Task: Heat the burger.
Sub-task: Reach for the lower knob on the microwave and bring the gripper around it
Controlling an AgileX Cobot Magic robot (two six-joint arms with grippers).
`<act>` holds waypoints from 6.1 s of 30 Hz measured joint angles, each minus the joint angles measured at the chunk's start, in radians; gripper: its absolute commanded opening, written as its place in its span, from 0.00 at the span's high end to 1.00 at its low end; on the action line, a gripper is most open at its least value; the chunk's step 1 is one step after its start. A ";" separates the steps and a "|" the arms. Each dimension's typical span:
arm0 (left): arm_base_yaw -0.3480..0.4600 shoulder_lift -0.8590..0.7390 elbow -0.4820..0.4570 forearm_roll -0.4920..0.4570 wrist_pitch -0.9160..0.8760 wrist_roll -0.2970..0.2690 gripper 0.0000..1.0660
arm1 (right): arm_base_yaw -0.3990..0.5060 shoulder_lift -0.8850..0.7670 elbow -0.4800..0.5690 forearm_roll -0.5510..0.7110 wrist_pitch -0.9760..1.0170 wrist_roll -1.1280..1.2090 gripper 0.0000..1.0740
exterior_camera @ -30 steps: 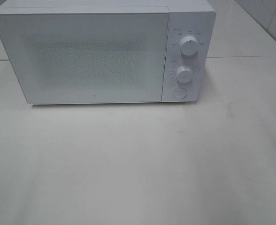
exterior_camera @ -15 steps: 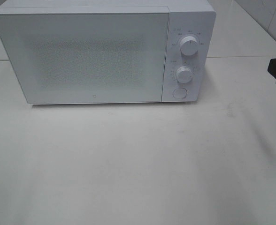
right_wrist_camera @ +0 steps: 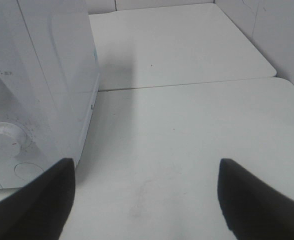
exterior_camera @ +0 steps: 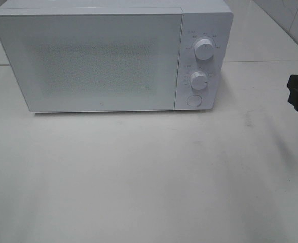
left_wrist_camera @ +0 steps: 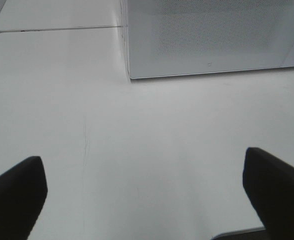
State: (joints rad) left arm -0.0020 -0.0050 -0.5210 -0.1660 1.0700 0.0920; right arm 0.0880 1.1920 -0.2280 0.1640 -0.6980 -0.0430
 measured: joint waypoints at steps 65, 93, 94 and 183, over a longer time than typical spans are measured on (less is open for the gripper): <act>0.000 0.000 0.000 0.000 0.000 0.000 0.05 | 0.668 0.687 -0.373 0.680 -0.510 -0.302 0.29; 0.000 0.000 0.000 0.000 0.000 0.000 0.05 | 0.540 0.870 -0.579 0.585 -0.443 -0.246 0.29; 0.000 0.000 0.000 0.000 0.000 0.000 0.05 | 0.540 0.870 -0.579 0.585 -0.443 -0.246 0.29; 0.000 0.000 0.000 0.000 0.000 0.000 0.05 | 0.526 0.880 -0.554 0.466 -0.482 1.505 1.00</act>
State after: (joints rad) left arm -0.0020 -0.0050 -0.5210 -0.1660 1.0700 0.0920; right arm 0.6140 2.0720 -0.7820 0.6300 -1.1800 1.4620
